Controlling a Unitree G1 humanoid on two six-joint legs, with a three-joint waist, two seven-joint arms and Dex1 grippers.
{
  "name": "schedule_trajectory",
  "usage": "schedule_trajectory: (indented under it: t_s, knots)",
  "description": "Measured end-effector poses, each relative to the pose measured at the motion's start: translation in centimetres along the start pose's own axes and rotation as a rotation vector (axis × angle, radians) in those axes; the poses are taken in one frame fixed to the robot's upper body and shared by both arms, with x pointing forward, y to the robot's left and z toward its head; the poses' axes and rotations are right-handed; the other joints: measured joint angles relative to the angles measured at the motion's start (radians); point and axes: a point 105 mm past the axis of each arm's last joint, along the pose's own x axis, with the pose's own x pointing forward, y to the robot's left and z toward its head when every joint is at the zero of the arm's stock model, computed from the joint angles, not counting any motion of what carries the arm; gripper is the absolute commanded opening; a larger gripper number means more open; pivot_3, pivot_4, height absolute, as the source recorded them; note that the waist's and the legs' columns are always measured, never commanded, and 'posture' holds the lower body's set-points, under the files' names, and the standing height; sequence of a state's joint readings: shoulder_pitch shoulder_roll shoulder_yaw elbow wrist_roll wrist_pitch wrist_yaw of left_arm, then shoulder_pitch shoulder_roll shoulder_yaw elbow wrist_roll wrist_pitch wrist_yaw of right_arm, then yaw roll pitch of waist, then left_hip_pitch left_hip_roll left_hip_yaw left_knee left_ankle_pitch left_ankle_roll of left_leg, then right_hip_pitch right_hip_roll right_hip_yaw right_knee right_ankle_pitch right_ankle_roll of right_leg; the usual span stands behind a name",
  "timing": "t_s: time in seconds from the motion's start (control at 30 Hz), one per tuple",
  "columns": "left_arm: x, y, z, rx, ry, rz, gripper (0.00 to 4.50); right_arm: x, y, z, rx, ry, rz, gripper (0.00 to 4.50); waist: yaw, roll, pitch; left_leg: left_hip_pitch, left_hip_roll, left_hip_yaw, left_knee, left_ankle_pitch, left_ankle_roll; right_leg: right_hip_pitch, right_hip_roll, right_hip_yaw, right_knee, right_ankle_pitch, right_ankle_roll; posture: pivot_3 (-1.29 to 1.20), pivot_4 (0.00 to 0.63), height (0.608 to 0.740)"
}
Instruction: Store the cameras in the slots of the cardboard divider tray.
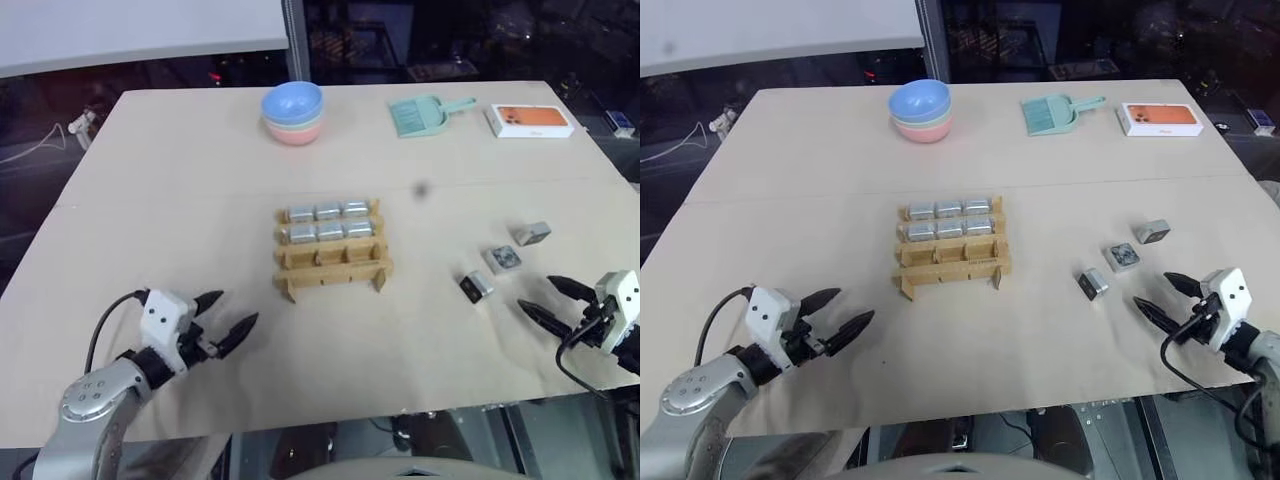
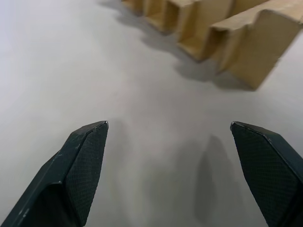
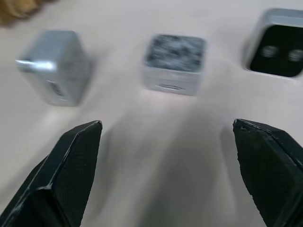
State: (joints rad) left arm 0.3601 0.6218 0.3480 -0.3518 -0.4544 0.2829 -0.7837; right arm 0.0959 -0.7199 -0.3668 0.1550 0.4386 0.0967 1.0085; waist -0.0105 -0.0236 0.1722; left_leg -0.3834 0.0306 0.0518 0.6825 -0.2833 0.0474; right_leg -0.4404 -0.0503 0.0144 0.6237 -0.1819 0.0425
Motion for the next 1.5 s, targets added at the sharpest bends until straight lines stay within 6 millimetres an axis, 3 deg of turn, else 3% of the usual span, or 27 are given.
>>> schedule_trajectory:
  t_s: [0.17, 0.33, 0.63, 0.97, 1.1, 1.5]
  knots:
    - [-1.1, -1.1, 3.4, -0.006, -0.061, -0.175, 4.29, -0.2, -4.2, 2.5, -0.216, 0.115, 0.04, 4.4, -0.006, 0.001, 0.002, 0.0, 0.0, 0.002, 0.0, 0.0, 0.0, -0.002, 0.001, 0.002, 0.001, 0.0, 0.0, 0.0, 0.15, 0.74]
    - [-2.7, -2.1, 7.1, 0.094, -0.077, -0.35, 4.29, 1.0, -6.8, 5.2, -0.456, 0.269, 0.165, 4.4, -0.01, 0.002, 0.003, -0.001, -0.001, 0.01, -0.001, 0.0, 0.0, -0.004, 0.003, 0.003, 0.001, 0.0, 0.0, 0.0, 0.15, 0.74]
    - [-3.0, -4.8, 13.0, 0.316, -0.12, -0.577, 4.29, 3.8, -7.6, 8.0, -0.723, 0.47, 0.337, 4.4, -0.008, 0.004, 0.006, -0.004, -0.003, 0.011, -0.001, 0.0, 0.0, -0.007, 0.002, 0.006, 0.0, 0.002, -0.004, 0.0, 0.15, 0.74]
    - [-2.7, -5.9, 14.5, 0.292, -0.185, -0.615, 4.29, 6.7, -6.9, 9.4, -0.833, 0.513, 0.394, 4.4, -0.016, 0.004, 0.006, -0.003, -0.003, 0.013, -0.001, 0.001, 0.0, -0.007, 0.002, 0.007, 0.001, 0.003, -0.004, 0.0, 0.15, 0.74]
    - [-2.3, -6.0, 13.8, 0.274, -0.174, -0.613, 4.29, 7.5, -6.6, 9.8, -0.858, 0.519, 0.404, 4.4, -0.021, 0.004, 0.006, -0.004, -0.004, 0.012, -0.001, 0.001, -0.001, -0.007, 0.002, 0.007, 0.002, 0.003, -0.004, 0.0, 0.15, 0.74]
    - [-2.2, -5.7, 13.5, 0.259, -0.182, -0.58, 4.29, 8.5, -6.5, 8.5, -0.907, 0.608, 0.415, 4.4, -0.032, 0.004, 0.006, -0.003, -0.004, 0.013, -0.001, 0.001, -0.002, -0.007, 0.002, 0.008, 0.003, 0.003, -0.004, 0.0, 0.15, 0.74]
